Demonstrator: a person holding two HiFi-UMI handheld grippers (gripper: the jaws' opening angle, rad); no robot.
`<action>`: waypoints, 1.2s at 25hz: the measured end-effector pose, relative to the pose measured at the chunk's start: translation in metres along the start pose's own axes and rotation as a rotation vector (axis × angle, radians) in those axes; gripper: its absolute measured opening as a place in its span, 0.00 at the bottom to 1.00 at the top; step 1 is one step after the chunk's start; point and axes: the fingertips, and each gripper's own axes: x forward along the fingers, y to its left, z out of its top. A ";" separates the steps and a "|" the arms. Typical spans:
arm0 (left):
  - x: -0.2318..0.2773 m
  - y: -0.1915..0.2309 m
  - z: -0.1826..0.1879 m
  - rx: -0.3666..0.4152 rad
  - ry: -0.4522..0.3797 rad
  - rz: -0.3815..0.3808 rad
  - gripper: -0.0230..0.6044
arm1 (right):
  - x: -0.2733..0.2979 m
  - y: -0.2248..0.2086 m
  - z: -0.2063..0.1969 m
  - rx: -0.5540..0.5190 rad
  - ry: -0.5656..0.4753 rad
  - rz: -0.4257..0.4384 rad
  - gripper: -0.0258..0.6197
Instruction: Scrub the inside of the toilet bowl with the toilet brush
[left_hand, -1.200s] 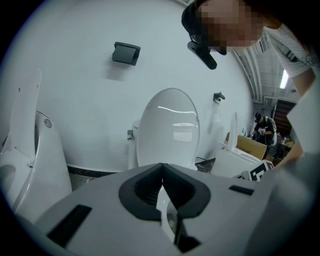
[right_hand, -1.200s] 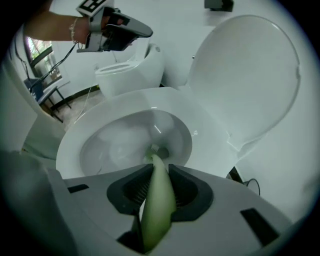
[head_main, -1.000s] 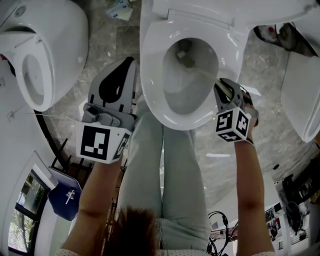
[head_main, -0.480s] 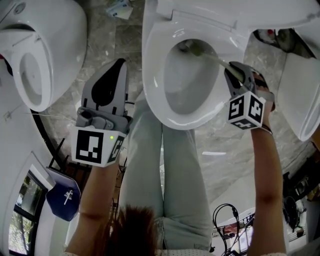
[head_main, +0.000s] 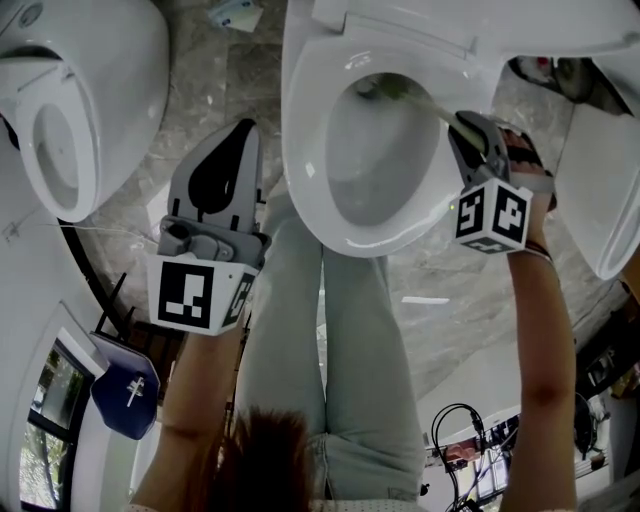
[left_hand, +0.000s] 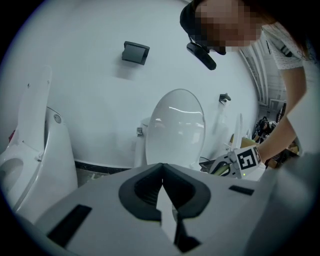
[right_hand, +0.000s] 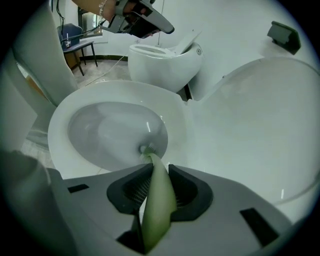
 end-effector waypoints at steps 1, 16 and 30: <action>0.001 -0.001 0.000 0.001 -0.001 -0.004 0.04 | -0.001 0.003 -0.002 0.000 0.001 0.011 0.20; 0.003 -0.003 -0.001 0.018 0.020 -0.022 0.04 | -0.008 0.070 -0.001 0.227 -0.029 0.180 0.19; 0.006 -0.027 -0.007 0.024 0.040 -0.090 0.04 | -0.011 0.113 0.019 0.845 -0.141 0.155 0.18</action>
